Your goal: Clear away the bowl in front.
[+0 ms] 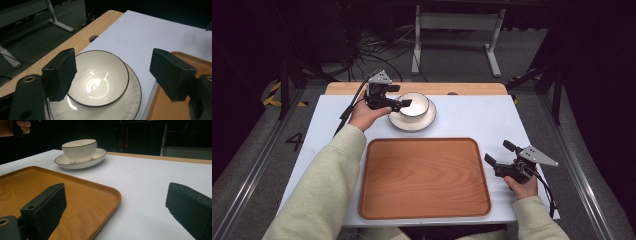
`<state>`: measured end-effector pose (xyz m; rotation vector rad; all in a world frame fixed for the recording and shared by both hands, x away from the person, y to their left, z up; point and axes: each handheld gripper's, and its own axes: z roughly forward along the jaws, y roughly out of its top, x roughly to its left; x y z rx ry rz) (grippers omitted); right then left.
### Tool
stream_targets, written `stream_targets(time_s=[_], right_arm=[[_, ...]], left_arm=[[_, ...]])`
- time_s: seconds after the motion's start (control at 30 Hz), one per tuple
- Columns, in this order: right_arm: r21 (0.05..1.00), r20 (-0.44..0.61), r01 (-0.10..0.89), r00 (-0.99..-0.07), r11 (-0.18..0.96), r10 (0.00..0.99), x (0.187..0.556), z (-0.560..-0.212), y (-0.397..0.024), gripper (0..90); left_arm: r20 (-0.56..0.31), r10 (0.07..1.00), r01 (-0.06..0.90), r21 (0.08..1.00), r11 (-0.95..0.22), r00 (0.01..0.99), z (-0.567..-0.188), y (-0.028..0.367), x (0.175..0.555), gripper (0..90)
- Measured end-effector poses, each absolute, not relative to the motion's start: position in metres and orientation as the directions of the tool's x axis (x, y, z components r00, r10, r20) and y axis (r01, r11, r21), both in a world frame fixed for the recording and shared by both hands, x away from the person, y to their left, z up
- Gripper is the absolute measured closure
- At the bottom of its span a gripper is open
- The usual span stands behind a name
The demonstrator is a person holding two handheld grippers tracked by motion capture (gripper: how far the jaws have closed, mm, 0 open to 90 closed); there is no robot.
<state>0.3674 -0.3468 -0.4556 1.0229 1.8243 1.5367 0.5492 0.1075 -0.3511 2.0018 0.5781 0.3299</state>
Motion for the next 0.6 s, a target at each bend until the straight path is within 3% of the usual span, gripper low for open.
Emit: stream_targets(time_s=[0.33,0.6], right_arm=[[0.976,0.074,0.209,-0.566,0.056,0.821,0.368,-0.456,-0.347,3.8],[0.976,0.075,0.209,-0.568,0.056,0.820,0.368,-0.456,-0.347,3.9]], left_arm=[[-0.069,0.535,0.337,0.842,-0.422,0.842,-0.373,0.099,0.562,27.0],[-0.070,0.492,0.329,0.823,-0.463,0.868,-0.383,0.085,0.562,32.2]])
